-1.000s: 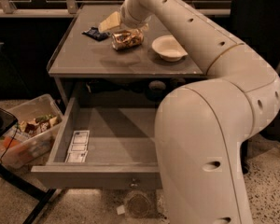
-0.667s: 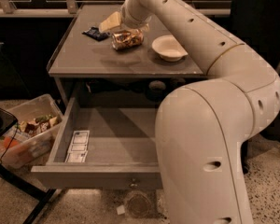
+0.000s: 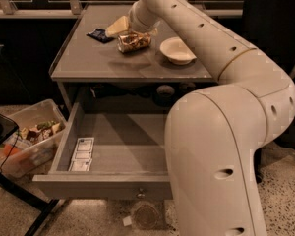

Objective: Place orange can into top drawer

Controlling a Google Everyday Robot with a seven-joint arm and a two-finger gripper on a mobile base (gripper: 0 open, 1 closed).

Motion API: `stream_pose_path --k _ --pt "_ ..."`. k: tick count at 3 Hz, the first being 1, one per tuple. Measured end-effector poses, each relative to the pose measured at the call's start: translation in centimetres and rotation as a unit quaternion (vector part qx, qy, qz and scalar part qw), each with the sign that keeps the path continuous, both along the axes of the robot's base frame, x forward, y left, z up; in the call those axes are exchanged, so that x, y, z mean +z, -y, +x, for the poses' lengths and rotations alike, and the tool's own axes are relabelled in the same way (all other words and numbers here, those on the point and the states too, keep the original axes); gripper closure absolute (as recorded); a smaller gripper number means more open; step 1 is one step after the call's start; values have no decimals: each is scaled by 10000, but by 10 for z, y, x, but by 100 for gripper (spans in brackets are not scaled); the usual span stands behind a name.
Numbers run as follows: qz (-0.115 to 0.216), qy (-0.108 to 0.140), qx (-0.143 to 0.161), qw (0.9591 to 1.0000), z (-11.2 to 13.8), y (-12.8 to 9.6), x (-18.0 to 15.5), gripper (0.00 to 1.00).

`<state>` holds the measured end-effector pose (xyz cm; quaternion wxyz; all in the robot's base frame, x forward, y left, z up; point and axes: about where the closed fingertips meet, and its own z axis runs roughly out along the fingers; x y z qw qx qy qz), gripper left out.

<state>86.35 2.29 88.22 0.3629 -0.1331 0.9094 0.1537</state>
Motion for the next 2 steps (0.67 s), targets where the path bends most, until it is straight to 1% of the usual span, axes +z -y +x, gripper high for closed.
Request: stream_pose_path --k 1,2 --pt "-52 42 -29 10000 5 5 -7 0" --pt "-107 5 3 9999 10 1 -20 0"
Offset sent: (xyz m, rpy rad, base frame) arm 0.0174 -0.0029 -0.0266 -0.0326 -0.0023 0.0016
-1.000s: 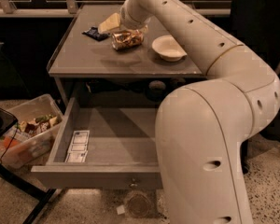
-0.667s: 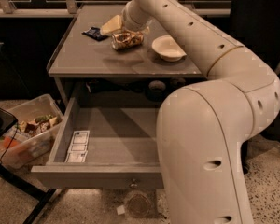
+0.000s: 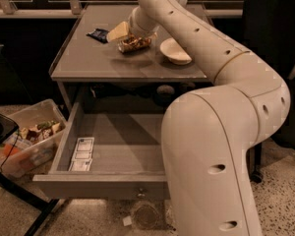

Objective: Place orange can into top drawer

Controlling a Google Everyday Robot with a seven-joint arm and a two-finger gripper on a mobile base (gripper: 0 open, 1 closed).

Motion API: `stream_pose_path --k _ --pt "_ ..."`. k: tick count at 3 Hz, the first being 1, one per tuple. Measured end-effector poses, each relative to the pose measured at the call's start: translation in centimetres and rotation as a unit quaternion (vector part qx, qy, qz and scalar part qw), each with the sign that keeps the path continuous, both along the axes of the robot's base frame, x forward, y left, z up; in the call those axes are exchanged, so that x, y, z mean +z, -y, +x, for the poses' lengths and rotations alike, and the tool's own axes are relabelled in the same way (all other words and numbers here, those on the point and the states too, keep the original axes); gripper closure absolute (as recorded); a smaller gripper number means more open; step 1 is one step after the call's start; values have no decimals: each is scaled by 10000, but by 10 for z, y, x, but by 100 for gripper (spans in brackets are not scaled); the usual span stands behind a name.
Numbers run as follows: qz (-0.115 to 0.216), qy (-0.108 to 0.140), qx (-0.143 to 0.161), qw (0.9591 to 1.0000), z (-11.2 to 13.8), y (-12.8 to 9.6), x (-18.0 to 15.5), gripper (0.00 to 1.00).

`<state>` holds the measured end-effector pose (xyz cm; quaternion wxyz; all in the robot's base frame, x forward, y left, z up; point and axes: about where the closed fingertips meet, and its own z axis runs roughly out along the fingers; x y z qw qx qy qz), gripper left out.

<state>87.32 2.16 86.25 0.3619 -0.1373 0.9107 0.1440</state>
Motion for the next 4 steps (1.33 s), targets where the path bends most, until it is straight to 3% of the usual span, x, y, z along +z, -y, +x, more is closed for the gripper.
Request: stream_pose_path --k 1,3,4 --pt "-68 -43 120 9999 4 -9 -11 19" --pt "-123 -66 199 9997 4 -12 -16 65" --pt "-55 129 181 9997 -4 0 1 89"
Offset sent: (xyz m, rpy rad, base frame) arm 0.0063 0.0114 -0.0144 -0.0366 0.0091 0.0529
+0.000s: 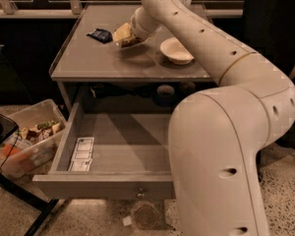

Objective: Place orange can into top drawer

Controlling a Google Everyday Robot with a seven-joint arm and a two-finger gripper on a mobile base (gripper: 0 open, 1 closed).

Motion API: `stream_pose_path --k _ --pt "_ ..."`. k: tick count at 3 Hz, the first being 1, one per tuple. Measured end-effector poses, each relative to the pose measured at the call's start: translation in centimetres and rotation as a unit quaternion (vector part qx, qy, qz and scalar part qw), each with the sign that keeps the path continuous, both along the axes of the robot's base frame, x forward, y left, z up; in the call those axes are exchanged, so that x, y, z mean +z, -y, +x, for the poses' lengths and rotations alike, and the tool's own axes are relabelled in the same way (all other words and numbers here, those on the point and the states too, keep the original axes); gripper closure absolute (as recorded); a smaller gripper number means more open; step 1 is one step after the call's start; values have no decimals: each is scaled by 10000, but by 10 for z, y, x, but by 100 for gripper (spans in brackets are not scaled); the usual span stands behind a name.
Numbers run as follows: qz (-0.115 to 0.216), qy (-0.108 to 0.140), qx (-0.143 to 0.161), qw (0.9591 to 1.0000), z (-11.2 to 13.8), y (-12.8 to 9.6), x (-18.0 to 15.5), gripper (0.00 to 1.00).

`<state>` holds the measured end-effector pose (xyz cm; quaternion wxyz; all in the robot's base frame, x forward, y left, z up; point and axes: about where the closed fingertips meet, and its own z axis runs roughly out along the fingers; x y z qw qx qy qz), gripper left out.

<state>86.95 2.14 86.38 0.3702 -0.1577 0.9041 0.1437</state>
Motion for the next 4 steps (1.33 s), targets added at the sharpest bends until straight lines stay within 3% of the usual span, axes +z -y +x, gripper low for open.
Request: stream_pose_path --k 1,2,3,4 --pt "141 315 -43 9994 -21 22 29 100" --pt "304 469 55 9984 -58 48 54 100" --pt "415 359 186 9983 -103 74 64 100" --pt "389 -79 307 9987 -151 97 51 100"
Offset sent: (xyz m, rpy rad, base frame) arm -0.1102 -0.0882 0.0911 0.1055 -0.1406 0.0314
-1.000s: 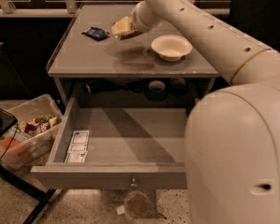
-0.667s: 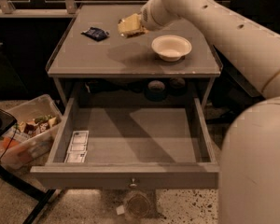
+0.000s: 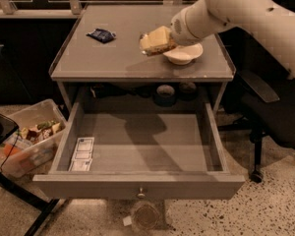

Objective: Place orange can into top drawer

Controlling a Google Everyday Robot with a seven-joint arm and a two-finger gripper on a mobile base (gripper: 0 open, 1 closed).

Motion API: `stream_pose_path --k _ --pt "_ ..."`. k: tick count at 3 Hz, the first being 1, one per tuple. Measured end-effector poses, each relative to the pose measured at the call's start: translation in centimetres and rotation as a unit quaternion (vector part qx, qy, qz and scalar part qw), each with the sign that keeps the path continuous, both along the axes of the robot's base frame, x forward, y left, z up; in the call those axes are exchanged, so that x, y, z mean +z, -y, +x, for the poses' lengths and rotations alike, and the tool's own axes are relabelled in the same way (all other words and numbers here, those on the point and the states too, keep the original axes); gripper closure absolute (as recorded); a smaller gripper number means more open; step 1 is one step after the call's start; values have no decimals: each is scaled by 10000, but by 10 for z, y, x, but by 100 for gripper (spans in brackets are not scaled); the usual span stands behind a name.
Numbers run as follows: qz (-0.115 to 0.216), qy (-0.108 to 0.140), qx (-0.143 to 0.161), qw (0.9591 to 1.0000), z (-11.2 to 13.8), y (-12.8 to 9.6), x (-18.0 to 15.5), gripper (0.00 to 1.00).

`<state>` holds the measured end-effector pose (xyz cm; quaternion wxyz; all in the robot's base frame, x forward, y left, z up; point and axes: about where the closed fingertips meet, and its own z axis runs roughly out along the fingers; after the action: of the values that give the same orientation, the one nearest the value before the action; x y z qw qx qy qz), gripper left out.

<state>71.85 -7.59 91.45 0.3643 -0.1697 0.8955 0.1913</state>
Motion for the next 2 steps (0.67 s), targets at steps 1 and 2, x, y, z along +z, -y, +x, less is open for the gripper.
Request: stream_pose_path --k 1,2 --pt "-202 -824 131 9963 -44 17 -39 100" --pt "-506 -1304 167 9900 -99 41 -54 100"
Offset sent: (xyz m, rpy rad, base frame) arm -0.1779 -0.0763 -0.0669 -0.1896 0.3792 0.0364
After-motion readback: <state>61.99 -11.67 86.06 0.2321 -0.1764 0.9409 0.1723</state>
